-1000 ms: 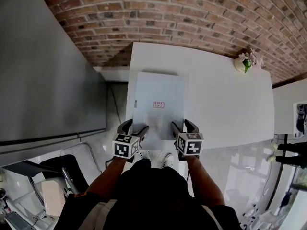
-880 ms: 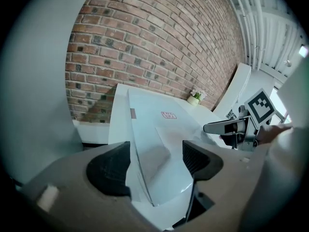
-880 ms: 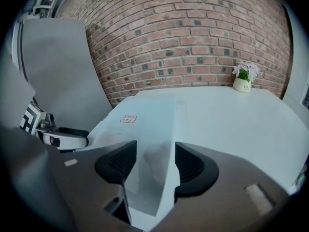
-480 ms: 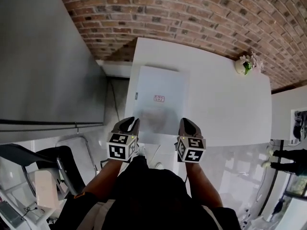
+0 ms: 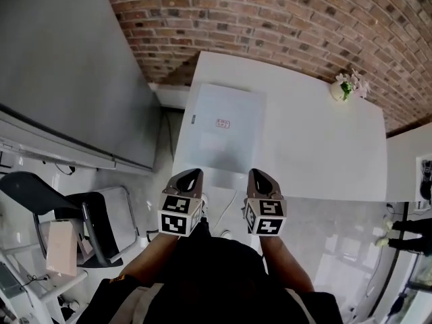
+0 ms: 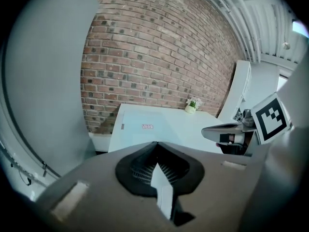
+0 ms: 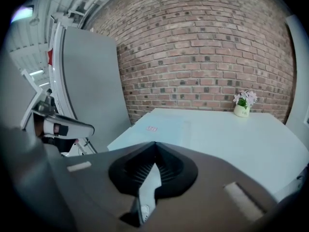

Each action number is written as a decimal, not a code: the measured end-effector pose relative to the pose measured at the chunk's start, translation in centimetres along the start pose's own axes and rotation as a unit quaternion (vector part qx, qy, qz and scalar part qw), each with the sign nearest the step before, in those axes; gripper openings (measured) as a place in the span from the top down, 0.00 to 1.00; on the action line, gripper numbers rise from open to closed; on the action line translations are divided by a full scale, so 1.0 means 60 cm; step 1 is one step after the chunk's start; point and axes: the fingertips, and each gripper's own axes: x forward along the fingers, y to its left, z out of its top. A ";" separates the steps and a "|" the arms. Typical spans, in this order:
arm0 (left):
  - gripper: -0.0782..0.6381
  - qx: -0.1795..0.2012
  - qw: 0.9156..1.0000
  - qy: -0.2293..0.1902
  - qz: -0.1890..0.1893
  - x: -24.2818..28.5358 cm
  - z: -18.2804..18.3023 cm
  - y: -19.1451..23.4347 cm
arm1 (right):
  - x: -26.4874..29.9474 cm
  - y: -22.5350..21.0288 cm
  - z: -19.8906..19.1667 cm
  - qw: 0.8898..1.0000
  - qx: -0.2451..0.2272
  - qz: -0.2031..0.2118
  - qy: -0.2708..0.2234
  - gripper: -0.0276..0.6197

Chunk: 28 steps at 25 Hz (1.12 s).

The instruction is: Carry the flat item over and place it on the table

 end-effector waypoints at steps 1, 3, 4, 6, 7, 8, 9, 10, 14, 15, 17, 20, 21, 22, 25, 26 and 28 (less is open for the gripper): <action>0.89 0.000 1.000 -0.003 0.001 -0.010 -0.005 -0.013 | -0.016 0.002 -0.004 1.000 0.000 0.003 -0.003 0.96; 0.89 0.002 1.000 -0.010 0.002 -0.032 -0.014 -0.042 | -0.051 0.003 -0.012 1.000 0.001 0.009 -0.010 0.96; 0.89 0.003 1.000 -0.013 0.002 -0.043 -0.018 -0.057 | -0.069 0.004 -0.015 1.000 0.001 0.011 -0.014 0.96; 0.89 0.009 1.000 -0.020 -0.001 -0.063 -0.026 -0.088 | -0.106 0.006 -0.021 1.000 0.002 0.016 -0.024 0.96; 0.89 0.013 1.000 -0.024 -0.003 -0.072 -0.029 -0.105 | -0.124 0.007 -0.025 0.999 0.003 0.017 -0.030 0.96; 0.89 0.018 0.999 -0.027 -0.006 -0.082 -0.033 -0.121 | -0.143 0.008 -0.029 0.999 0.003 0.018 -0.035 0.96; 0.89 0.022 0.999 -0.031 -0.008 -0.091 -0.037 -0.138 | -0.161 0.010 -0.033 0.999 0.003 0.020 -0.040 0.96; 0.89 0.026 0.999 -0.035 -0.009 -0.101 -0.041 -0.153 | -0.178 0.011 -0.037 0.999 0.004 0.022 -0.045 0.96; 0.89 0.035 0.998 -0.046 -0.003 -0.145 -0.059 -0.211 | -0.245 0.013 -0.058 0.998 0.004 0.029 -0.061 0.96; 0.89 0.036 0.998 -0.049 0.000 -0.155 -0.064 -0.224 | -0.262 0.011 -0.064 0.997 0.003 0.030 -0.064 0.96; 0.89 0.036 0.998 -0.054 0.010 -0.177 -0.076 -0.246 | -0.293 0.008 -0.076 0.997 0.003 0.034 -0.068 0.96; 0.89 0.038 0.997 -0.057 0.029 -0.211 -0.093 -0.271 | -0.332 0.008 -0.093 0.996 0.008 0.044 -0.071 0.96; 0.89 0.040 0.997 -0.057 0.035 -0.221 -0.099 -0.277 | -0.342 0.010 -0.098 0.996 0.010 0.048 -0.071 0.96; 0.89 0.044 0.997 -0.056 0.039 -0.230 -0.104 -0.282 | -0.348 0.010 -0.104 0.996 0.014 0.051 -0.072 0.96; 0.89 0.056 0.996 -0.049 0.047 -0.246 -0.118 -0.289 | -0.356 0.011 -0.115 0.996 0.024 0.054 -0.072 0.96; 0.89 0.058 0.996 -0.046 0.050 -0.249 -0.121 -0.288 | -0.358 0.013 -0.118 0.996 0.026 0.054 -0.072 0.96; 0.89 0.062 0.996 -0.043 0.055 -0.256 -0.126 -0.285 | -0.362 0.021 -0.120 0.995 0.024 0.054 -0.075 0.96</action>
